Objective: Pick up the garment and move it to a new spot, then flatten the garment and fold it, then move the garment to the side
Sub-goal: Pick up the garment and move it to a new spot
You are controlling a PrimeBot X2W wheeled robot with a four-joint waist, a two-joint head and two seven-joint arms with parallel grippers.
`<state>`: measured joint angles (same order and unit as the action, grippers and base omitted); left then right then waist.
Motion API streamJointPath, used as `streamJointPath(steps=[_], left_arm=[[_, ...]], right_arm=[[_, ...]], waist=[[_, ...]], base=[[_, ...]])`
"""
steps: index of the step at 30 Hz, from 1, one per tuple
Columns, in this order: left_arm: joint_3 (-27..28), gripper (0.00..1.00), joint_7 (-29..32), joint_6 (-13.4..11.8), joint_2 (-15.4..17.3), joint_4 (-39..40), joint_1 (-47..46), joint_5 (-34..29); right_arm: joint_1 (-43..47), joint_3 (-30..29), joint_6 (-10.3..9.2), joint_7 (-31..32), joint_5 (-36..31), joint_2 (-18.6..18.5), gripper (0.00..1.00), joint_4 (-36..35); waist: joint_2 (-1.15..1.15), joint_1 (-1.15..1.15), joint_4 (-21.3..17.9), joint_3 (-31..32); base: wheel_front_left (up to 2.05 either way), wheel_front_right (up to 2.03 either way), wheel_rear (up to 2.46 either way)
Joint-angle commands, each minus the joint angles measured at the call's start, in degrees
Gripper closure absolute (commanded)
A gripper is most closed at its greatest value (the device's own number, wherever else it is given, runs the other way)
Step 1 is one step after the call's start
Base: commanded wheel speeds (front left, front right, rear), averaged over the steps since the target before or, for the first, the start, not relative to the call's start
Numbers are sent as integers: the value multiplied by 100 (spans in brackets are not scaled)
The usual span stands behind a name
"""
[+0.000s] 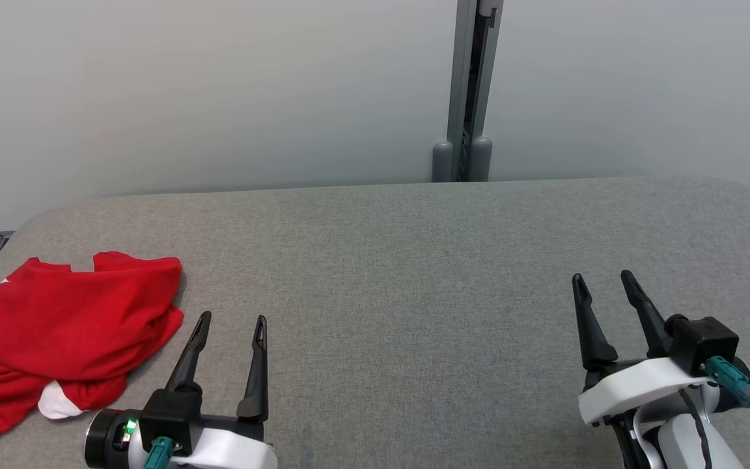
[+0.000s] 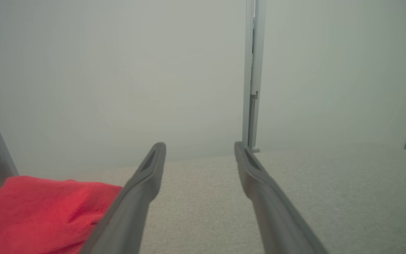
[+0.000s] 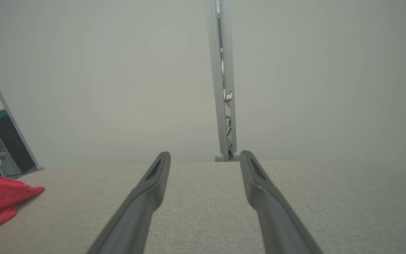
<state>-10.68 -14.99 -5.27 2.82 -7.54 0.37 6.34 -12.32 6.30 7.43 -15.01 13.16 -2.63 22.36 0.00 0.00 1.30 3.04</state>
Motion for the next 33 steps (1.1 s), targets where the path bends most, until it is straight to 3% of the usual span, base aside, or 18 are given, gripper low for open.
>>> streamJointPath(steps=[1, 10, 33], left_arm=[[-9, 0, -22, -2, 14, 0, -4, 12], [-49, 0, -22, 25, 16, -58, -64, -19], [329, 0, -21, 177, 20, -33, 280, -318]], right_arm=[[-15, 8, 10, -34, 4, -49, 0, 2], [83, 115, 10, -26, 5, -47, 0, -70], [425, 481, 10, -23, 275, -42, 0, -453]], waist=[[0, 0, 7, -2], [0, 0, 245, -24], [0, 0, 2167, 180]], base=[[0, 0, 0], [0, 0, 0], [0, 0, 0]])
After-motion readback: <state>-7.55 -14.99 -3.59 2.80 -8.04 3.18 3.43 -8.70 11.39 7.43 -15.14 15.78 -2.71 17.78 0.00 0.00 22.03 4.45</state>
